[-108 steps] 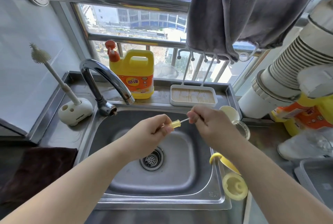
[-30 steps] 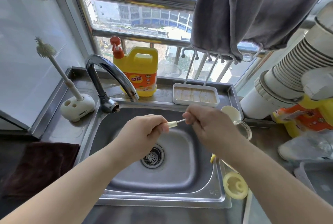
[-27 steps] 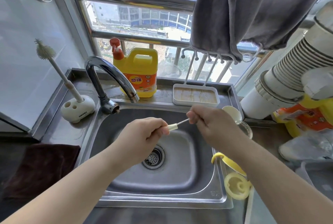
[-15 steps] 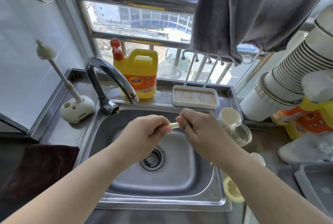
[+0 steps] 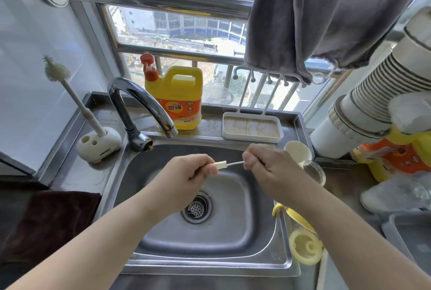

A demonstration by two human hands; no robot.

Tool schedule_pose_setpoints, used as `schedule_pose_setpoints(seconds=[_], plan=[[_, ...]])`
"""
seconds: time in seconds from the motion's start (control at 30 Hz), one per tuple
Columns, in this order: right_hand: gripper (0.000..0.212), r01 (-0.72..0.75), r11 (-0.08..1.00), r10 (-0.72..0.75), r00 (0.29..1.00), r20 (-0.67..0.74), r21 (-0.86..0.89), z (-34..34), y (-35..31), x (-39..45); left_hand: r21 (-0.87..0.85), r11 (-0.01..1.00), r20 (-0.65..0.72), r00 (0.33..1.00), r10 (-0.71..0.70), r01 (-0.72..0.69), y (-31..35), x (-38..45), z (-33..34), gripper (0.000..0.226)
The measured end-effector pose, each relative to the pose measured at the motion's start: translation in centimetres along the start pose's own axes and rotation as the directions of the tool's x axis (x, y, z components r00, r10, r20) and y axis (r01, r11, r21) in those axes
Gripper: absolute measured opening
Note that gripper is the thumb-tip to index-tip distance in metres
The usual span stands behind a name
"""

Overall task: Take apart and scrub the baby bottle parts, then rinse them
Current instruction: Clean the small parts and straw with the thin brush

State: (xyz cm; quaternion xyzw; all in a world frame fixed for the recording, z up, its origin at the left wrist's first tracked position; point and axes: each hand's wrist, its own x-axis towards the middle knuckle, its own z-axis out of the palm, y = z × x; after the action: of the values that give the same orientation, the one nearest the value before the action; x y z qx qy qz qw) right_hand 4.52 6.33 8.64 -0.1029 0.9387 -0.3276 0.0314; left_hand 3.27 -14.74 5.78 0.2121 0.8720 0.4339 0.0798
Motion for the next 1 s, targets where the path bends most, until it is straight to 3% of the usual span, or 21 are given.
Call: schedule_pose_setpoints(seconds=[0.1,0.27,0.4,0.5,0.63,0.73,0.87,1.0], plan=[[0.021,-0.05,0.999,0.05,0.994,0.099,-0.006,-1.7,0.2,-0.1,0.002,1.0,0.037,0.999,-0.015,0.015,0.0,-0.2,0.0,0.028],[0.016,-0.023,0.961,0.073,0.982,0.172,-0.276,-2.5,-0.2,-0.8,0.006,0.999,0.056,0.997,-0.045,0.044,0.1,0.0,0.2,0.032],[0.009,-0.005,0.994,0.012,0.997,0.07,-0.106,-2.7,-0.7,-0.7,0.001,0.997,0.08,0.994,-0.071,0.071,0.2,0.2,0.3,0.032],[0.007,0.076,0.987,-0.061,0.992,0.112,-0.139,-1.7,-0.9,-0.8,-0.011,0.998,0.101,0.993,-0.067,0.068,0.5,0.2,0.4,0.031],[0.005,0.006,0.983,-0.01,1.0,-0.016,-0.182,-2.6,0.0,-0.6,-0.045,0.995,0.103,0.991,-0.09,0.095,0.3,0.5,0.2,0.029],[0.008,0.167,0.964,-0.157,0.986,0.062,-0.206,-0.8,-1.3,-0.9,-0.001,0.997,0.13,0.989,-0.077,0.078,0.7,0.4,0.6,0.03],[0.002,0.041,0.992,-0.045,0.998,-0.034,-0.119,-2.4,-0.1,-0.3,-0.029,0.994,0.105,0.99,-0.098,0.101,0.3,0.1,0.2,0.03],[0.008,0.115,0.988,-0.107,0.991,0.08,-0.101,-0.8,-0.5,-0.7,-0.033,0.996,0.108,0.991,-0.083,0.087,0.3,0.1,0.3,0.029]])
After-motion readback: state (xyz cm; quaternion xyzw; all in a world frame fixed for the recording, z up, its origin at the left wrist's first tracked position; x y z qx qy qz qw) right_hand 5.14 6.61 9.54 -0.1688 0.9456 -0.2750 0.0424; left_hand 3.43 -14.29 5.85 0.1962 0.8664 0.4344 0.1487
